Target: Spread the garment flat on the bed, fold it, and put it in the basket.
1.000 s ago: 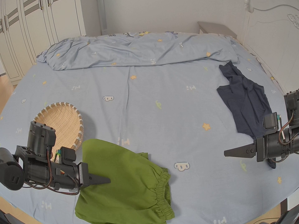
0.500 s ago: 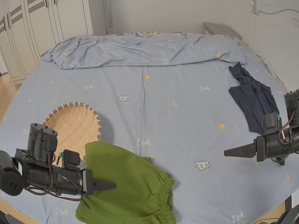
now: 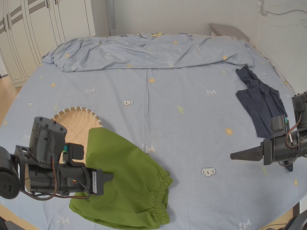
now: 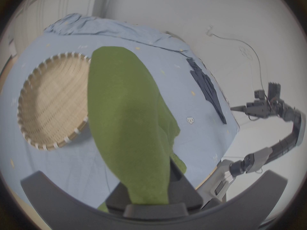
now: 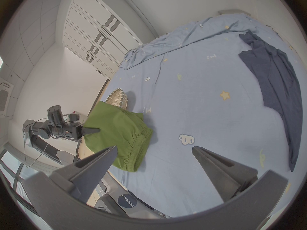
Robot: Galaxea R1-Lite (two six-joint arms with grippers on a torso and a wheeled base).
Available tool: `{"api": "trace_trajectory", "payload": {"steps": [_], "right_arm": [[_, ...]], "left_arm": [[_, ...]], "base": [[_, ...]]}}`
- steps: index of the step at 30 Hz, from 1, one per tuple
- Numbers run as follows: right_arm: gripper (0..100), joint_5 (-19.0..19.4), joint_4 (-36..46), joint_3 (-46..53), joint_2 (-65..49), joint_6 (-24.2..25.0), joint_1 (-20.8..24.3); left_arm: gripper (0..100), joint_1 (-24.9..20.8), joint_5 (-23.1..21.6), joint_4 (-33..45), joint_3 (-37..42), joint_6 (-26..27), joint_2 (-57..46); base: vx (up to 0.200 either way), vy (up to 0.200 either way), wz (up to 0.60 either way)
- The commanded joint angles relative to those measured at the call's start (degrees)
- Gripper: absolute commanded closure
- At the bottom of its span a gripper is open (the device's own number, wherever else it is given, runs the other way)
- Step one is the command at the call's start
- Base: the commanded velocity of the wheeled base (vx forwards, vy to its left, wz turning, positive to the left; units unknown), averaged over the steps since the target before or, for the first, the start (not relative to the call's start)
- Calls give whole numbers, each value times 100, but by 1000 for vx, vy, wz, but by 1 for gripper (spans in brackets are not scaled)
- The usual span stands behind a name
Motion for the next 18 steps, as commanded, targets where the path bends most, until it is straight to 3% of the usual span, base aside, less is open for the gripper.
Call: {"api": "trace_trajectory", "payload": {"steps": [1,8,15,17,18], "right_arm": [[0,3,-10,36,120,-1,-36],[0,-5,-10,19,120,-10,-36],[0,-5,-10,19,103,-10,-1],[0,-5,-10,19,103,-10,-1],[0,-5,-10,19,94,-10,17]], "left_arm": [[100,-207,16,576,-760,528,-221],[100,215,16,814,-1287,1345,-458],[100,1305,24,515,-1463,1917,-651],[100,1384,24,436,-1489,1934,-660],[100,1727,7,172,-1542,1969,-669]], "base": [[0,0,0],[0,0,0],[0,0,0],[0,0,0],[0,0,0]]}}
